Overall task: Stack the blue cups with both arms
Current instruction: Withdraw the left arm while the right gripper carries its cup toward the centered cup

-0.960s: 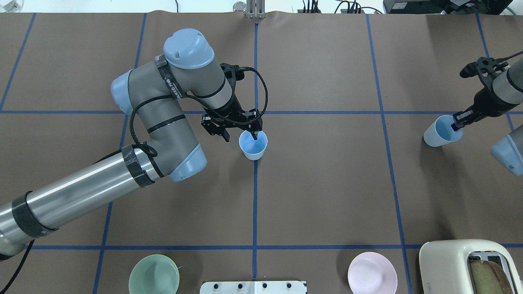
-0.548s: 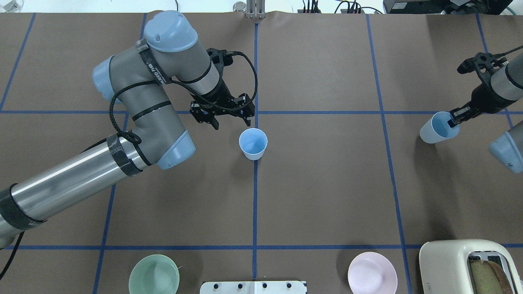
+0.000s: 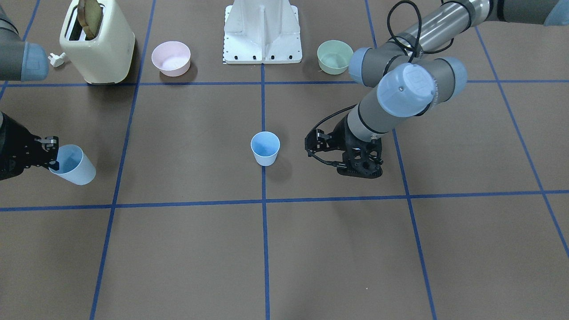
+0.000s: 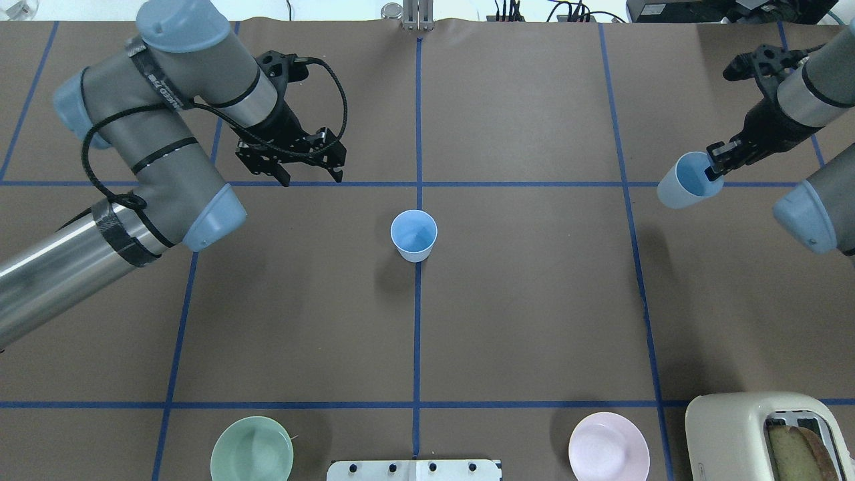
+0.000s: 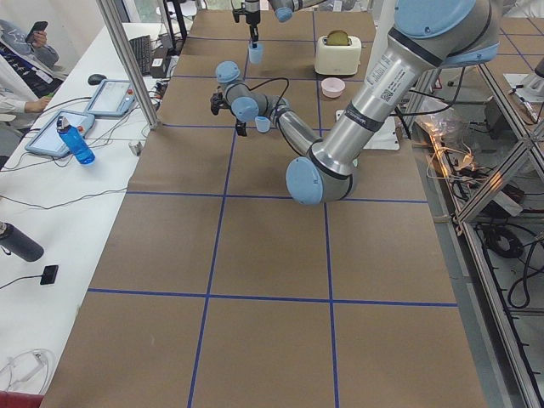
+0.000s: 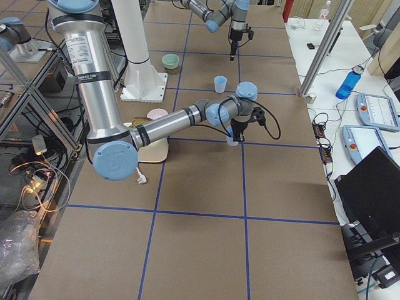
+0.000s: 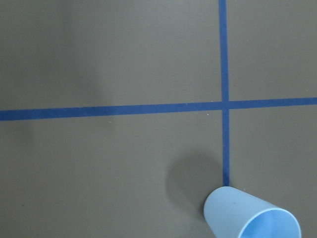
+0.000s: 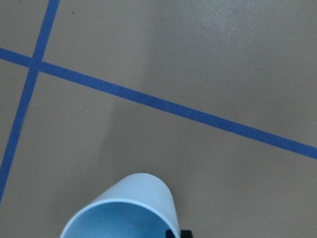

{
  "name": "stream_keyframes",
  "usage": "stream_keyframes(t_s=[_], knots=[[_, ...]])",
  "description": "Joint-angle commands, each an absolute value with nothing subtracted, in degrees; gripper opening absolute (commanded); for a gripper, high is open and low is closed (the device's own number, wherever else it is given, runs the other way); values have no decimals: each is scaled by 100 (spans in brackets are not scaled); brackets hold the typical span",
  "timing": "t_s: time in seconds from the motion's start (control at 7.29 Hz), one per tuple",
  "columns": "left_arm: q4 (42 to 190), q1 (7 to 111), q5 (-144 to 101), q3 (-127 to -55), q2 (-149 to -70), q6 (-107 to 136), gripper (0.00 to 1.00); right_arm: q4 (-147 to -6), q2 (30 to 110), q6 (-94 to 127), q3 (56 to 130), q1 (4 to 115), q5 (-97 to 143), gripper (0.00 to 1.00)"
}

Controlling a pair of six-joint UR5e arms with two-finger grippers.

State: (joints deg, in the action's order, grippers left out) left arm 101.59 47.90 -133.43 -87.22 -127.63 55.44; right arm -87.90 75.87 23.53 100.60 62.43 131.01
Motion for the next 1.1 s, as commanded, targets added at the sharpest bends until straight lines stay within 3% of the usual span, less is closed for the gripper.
stream_keyframes(t_s=[0.0, 0.96], knots=[[9303, 5157, -13316, -9078, -12411, 4435, 98, -10102, 6955, 2382, 10519, 6223, 13052, 0], [9220, 5950, -13307, -9070, -11374, 2146, 98, -10345, 5679, 4394, 10626, 4923, 13025, 0]])
